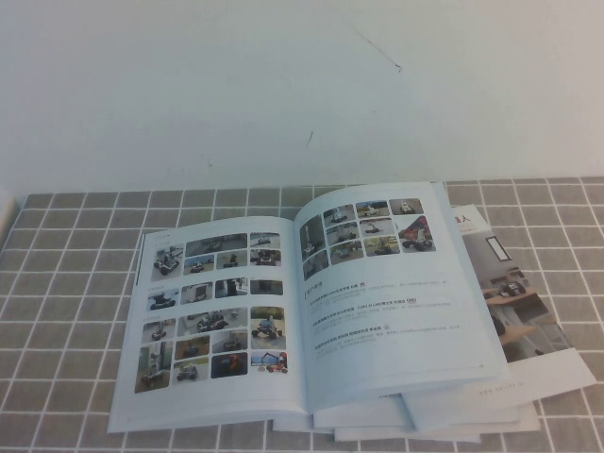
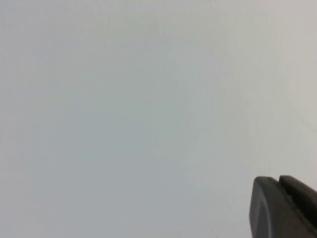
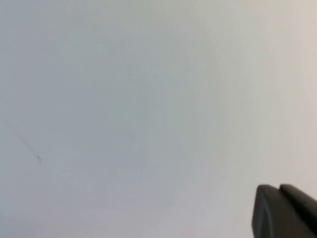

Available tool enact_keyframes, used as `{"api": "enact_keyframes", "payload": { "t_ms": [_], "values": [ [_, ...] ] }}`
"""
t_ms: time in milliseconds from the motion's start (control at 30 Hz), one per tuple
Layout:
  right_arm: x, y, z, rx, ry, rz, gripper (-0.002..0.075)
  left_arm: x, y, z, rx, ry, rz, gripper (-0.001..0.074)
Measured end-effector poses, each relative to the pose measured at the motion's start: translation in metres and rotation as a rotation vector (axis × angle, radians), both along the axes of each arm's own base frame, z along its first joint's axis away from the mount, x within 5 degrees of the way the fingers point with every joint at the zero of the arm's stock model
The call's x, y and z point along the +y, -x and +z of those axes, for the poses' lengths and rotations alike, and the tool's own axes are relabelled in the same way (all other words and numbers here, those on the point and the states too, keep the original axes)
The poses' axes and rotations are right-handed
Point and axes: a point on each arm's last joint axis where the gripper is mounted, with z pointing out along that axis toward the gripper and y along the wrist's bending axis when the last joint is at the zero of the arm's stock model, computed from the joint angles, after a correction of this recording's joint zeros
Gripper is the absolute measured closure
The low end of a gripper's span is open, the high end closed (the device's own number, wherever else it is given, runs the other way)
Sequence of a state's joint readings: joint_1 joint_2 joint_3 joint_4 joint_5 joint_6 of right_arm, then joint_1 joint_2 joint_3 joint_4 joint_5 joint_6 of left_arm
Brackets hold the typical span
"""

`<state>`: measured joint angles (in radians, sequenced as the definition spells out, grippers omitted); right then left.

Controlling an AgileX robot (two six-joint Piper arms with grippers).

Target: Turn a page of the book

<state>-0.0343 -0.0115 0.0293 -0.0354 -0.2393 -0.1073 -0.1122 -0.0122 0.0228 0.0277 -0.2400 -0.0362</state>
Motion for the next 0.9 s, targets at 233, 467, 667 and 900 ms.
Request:
{"api": "enact_keyframes", "payload": {
  "t_ms": [233,467,667,900],
  "values": [
    [0.001,0.008,0.021,-0.246,-0.021,0.017,0.0727,0.0,0.011,0.023,-0.277,0.026,-0.011,0.0738],
    [0.001,0.009,0.023,-0.269,-0.021,0.018,0.0727,0.0,0.012,0.026,-0.312,0.029,-0.012,0.0738],
    [0.001,0.008,0.031,-0.185,0.01,0.012,0.0727,0.004,0.007,0.022,-0.164,0.142,-0.006,0.0738],
    [-0.001,0.019,0.078,0.054,0.021,-0.023,0.0727,-0.001,0.005,0.06,0.186,0.146,-0.051,0.0738]
  ]
}}
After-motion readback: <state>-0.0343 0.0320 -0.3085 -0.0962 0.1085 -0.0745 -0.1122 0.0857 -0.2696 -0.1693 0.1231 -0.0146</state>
